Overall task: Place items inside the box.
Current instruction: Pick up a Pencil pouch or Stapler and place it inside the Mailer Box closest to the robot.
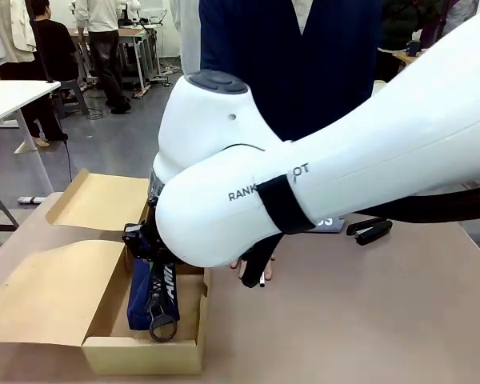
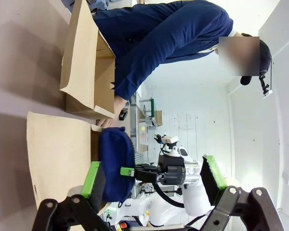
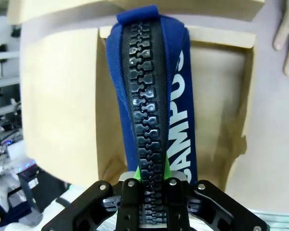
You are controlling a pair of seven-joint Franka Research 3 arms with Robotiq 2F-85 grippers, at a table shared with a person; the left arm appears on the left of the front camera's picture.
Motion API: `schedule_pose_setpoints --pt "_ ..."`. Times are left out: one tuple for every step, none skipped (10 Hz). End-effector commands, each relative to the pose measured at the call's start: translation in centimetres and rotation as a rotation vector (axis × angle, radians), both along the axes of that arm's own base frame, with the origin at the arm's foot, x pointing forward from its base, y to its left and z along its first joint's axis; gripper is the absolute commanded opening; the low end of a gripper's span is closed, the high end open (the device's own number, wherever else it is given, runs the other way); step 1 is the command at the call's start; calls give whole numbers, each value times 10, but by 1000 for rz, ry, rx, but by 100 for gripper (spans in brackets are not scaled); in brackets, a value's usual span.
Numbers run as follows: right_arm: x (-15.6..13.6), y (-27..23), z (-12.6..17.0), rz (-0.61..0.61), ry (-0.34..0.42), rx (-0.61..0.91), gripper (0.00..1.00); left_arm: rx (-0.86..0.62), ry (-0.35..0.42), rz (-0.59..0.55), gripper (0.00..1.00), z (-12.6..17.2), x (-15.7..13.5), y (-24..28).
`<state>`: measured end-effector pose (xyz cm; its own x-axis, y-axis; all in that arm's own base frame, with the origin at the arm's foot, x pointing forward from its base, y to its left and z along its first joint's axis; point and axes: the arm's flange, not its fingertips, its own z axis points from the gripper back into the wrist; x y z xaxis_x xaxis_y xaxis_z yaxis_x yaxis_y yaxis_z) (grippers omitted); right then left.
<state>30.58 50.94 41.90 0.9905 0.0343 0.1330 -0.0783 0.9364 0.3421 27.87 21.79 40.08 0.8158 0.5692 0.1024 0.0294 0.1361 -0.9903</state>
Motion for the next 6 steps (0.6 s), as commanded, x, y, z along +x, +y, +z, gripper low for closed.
schedule_pose_setpoints --pt "3 22 -4 -27 25 -27 10 -1 -27 -1 100 0 -2 -3" --pt "2 21 -10 -29 43 -44 10 -1 -27 -1 100 0 -2 -3" --pt "1 19 -13 -33 50 -44 10 -1 -27 -1 100 0 -2 -3" --pt "1 17 -15 -33 56 -40 10 -1 -27 -1 100 0 -2 -3" --pt "1 16 -15 -32 59 -37 10 -1 -27 -1 100 0 -2 -3" --pt "1 15 -15 -31 63 -42 10 -1 -27 -1 100 0 -2 -3"
